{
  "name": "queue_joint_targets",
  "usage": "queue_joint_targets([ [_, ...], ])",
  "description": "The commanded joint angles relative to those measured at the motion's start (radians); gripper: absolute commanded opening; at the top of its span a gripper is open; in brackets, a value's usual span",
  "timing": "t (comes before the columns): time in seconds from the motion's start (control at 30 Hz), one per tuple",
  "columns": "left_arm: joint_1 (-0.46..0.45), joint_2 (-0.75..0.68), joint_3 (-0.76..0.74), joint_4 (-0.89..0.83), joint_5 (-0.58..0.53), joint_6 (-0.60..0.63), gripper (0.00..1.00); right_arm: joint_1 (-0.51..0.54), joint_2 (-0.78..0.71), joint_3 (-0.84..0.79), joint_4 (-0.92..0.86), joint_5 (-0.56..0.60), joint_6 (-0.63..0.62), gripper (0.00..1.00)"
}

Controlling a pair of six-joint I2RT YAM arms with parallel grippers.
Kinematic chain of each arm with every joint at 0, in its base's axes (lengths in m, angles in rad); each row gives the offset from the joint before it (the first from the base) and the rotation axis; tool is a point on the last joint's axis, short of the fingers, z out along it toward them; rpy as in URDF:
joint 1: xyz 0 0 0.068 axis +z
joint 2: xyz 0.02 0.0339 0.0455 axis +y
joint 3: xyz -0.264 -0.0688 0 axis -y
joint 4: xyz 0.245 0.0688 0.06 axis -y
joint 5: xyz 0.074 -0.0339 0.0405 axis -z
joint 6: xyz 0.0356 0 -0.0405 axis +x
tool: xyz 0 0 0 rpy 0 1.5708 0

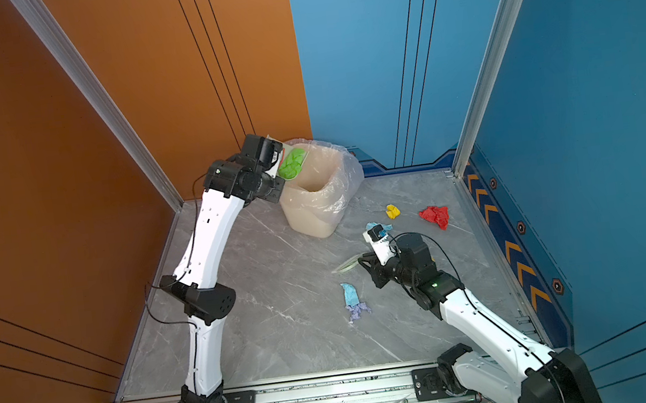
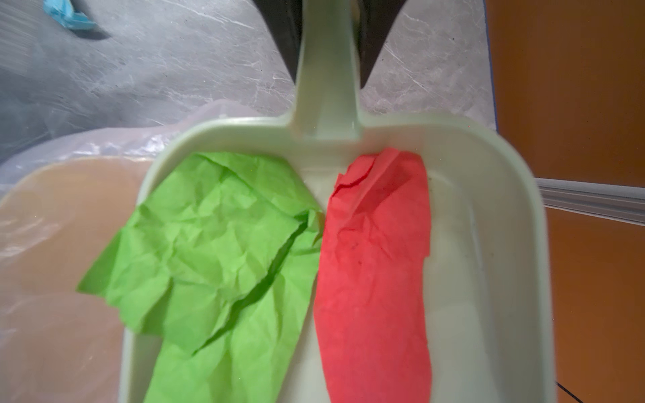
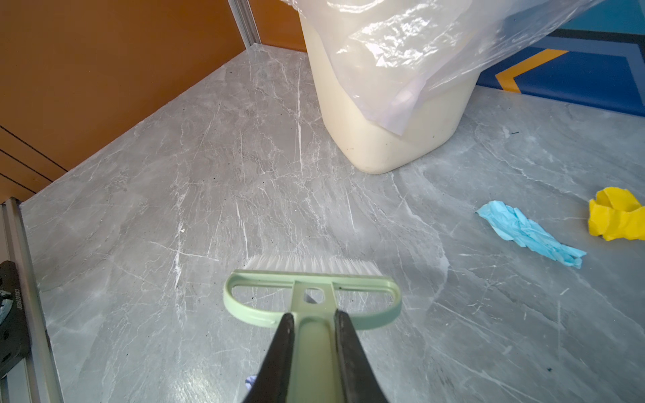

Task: Sweep away the paper scraps from the table
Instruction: 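Tip the dustpan over the bin rim with the left gripper, dropping the scraps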

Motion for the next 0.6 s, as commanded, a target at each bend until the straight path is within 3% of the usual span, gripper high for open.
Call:
queue_joint_targets([
  [0.0, -0.003, 0.007, 0.019, 0.081, -0.085, 0.079, 0.00, 0.007, 0.005, -0.018, 0.029, 0.023, 0.015, 0.00],
  [0.57, -0.053, 0.077, 0.000, 0.212, -0.337, 0.429, 0.00, 0.009, 0.029, -0.027, 0.064, 0.017, 0.026, 0.00],
])
